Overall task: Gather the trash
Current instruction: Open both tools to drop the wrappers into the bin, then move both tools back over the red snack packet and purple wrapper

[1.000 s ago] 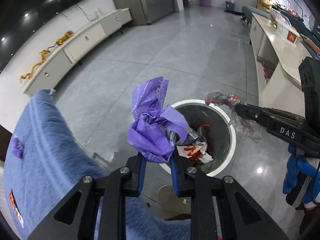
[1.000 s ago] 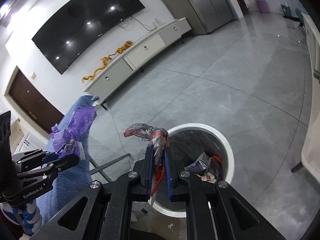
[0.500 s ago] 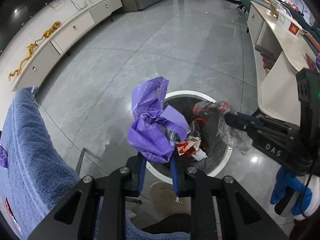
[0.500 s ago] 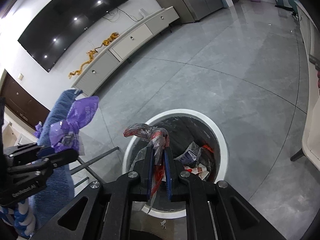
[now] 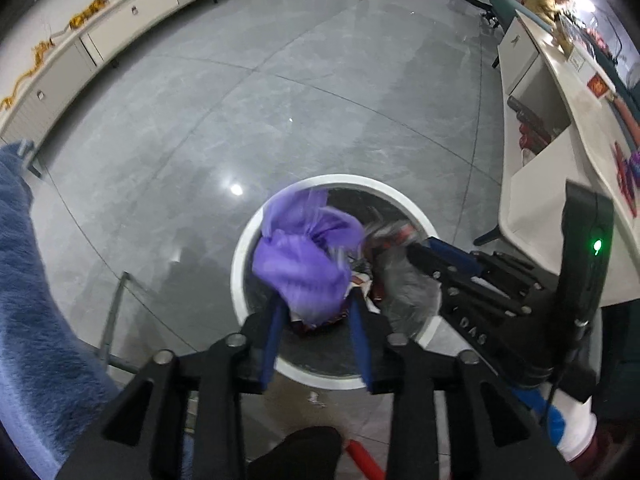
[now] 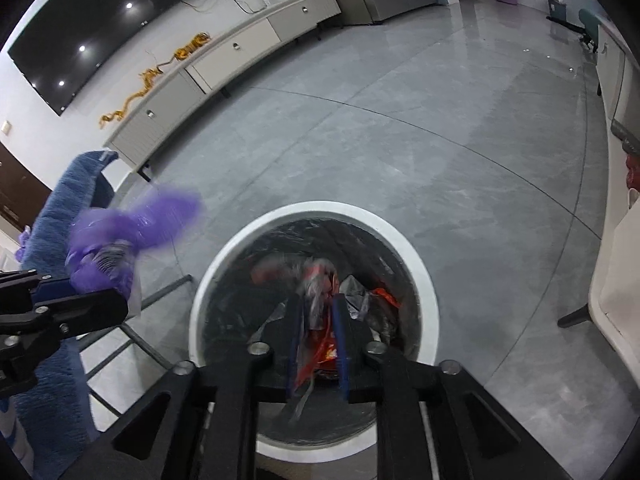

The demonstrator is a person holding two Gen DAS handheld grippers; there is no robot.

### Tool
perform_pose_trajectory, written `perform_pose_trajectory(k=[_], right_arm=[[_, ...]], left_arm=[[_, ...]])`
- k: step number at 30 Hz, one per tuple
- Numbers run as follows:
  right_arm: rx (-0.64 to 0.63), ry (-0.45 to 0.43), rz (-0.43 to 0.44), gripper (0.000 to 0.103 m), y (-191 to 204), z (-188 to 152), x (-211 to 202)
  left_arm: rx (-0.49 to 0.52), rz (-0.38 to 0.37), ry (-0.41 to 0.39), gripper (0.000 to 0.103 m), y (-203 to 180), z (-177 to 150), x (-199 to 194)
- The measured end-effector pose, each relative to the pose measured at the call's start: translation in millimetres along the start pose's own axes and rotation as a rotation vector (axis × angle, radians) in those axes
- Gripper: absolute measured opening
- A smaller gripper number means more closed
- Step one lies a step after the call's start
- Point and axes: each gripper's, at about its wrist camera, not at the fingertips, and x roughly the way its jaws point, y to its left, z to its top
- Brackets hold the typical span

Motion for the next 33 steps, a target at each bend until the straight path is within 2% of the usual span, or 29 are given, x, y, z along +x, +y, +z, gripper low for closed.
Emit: perform_pose_trajectory(k=[2, 7, 10, 16, 20, 23, 26, 33], right_arm=[[0.001, -0.001, -0.012, 0.047, -2.4, -1.8, -2.4], [0.003, -0.010, -0.026, 0.048, -7.0, -8.0, -16.1], [0.006, -0.025, -0.025, 0.048, -6.3, -10.5, -27.9], [-0.019, -0.082, 0.001, 0.048, 11.6, -12.1, -63.3], [-0.049, -0.121, 0.028, 0.048, 33.9, -11.0, -84.3], [-0.085, -0.152, 0.055, 0.049, 57.0, -10.3, -99.9], [-0.126, -0.177, 0.086, 0.050, 81.3, -10.7, -113.5], [-0.248, -0.226, 0.156, 0.052, 142.9, -13.5, -141.5]], left_arm=[[-0.022, -0.020, -0.003, 0.055, 3.6, 0.4, 1.6], [-0.059, -0.040, -0.019, 0.057, 6.1, -3.2, -5.0], [-0.068, -0.018, -0.084, 0.057, 7.6, -8.9, -26.1], [-0.053, 0.108, -0.305, 0.057, 14.7, -37.3, -92.5], [-0.084, 0.161, -0.426, 0.057, 29.5, -65.1, -137.1], [-0.113, 0.237, -0.512, 0.057, 44.2, -89.0, -169.1], [-0.154, 0.294, -0.567, 0.057, 60.8, -112.2, -194.7], [-0.272, 0.385, -0.643, 0.057, 98.8, -167.8, -241.3]])
